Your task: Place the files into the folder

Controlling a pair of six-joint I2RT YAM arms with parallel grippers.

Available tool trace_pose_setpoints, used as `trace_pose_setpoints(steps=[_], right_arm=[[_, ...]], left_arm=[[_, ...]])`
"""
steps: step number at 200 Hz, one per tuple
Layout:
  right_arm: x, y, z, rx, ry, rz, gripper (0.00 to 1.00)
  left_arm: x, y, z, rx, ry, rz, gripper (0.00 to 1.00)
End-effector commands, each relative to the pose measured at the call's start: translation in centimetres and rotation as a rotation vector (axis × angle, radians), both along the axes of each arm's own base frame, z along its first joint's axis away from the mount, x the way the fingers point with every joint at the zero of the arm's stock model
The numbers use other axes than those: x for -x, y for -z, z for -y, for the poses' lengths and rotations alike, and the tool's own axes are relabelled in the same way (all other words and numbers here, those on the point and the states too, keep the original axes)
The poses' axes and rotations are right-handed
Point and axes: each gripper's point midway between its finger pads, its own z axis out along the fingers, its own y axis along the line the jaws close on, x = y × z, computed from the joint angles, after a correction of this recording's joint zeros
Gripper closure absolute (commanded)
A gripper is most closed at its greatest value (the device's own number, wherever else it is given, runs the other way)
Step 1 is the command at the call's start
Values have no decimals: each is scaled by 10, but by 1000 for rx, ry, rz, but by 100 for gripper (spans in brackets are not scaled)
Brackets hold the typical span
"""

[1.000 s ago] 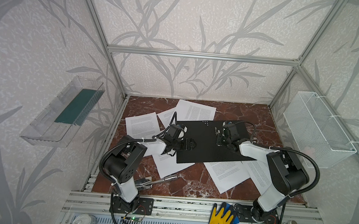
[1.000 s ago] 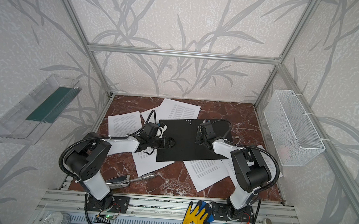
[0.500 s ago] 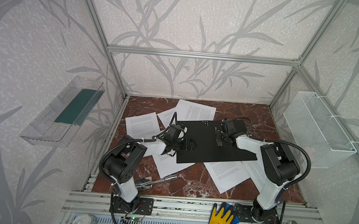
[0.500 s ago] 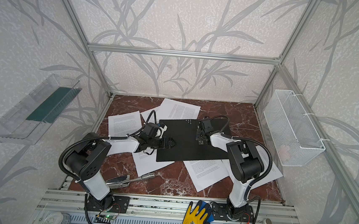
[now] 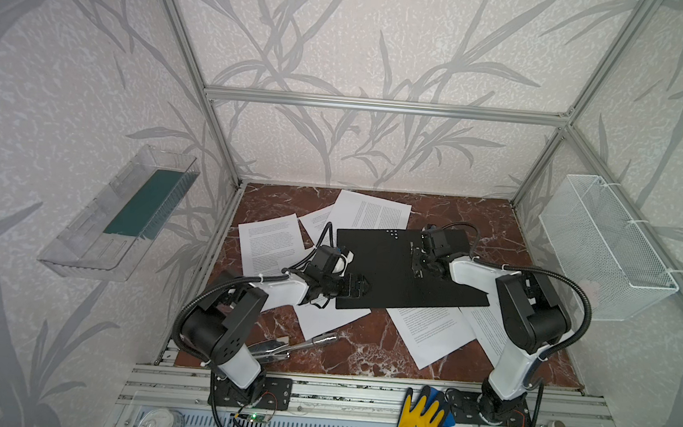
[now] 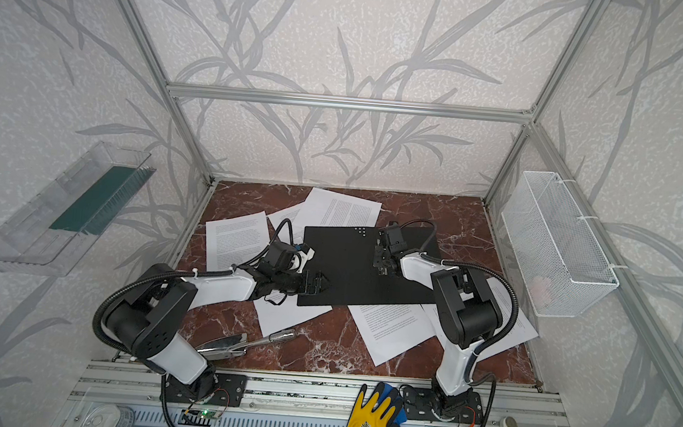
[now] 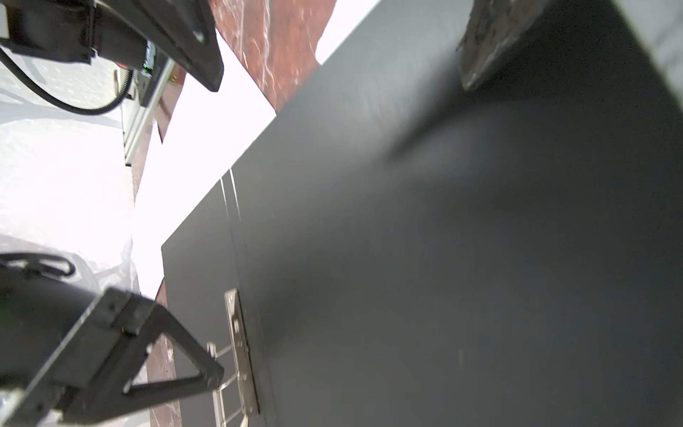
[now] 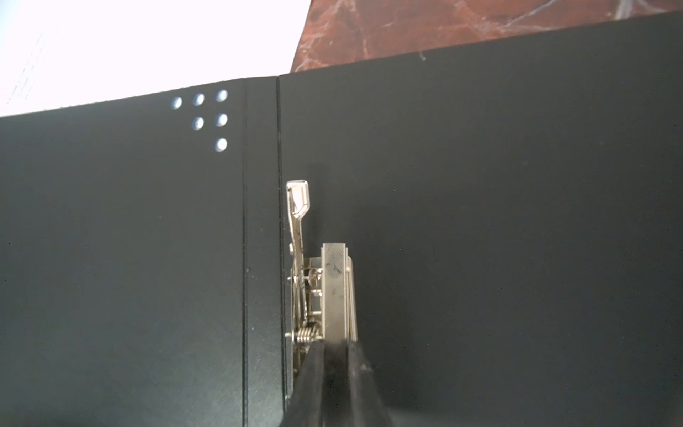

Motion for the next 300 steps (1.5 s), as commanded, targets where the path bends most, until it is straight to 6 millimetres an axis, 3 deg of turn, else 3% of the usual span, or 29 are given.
trace_pose_setpoints(steps=[1, 37, 60, 98, 112, 140, 169, 193, 224, 261, 287, 300], right_arm=[[-26, -14, 14, -43, 95, 57, 97], [-48, -23, 12, -84, 85, 67, 99], [-61, -31, 12, -67, 65, 64, 99], [-73, -30, 13, -81, 48, 48, 98], [-75, -25, 14, -81, 46, 38, 93], [-78, -23, 11, -92, 33, 30, 72], [-72, -55, -5, -119, -18, 59, 55], [-48, -91, -35, -139, -107, 86, 42], [7, -118, -65, -179, -222, 105, 29], [74, -106, -81, -260, -288, 50, 25], [118, -94, -109, -271, -428, 3, 26], [139, -89, -120, -252, -518, -30, 27]], left_arm=[[8, -27, -1, 33, 5, 75, 1], [5, -51, -27, -50, -74, 236, 1], [-1, -52, -45, -110, -160, 289, 1], [-2, -53, -58, -154, -211, 305, 1], [-3, -53, -63, -174, -232, 301, 1], [-2, -57, -72, -194, -271, 312, 1], [2, -63, -84, -207, -322, 316, 1], [13, -59, -108, -252, -420, 260, 1], [39, -54, -142, -249, -563, 204, 1], [68, -49, -176, -274, -681, 125, 1], [79, -30, -181, -272, -700, 34, 1], [80, -20, -178, -244, -692, -4, 6]])
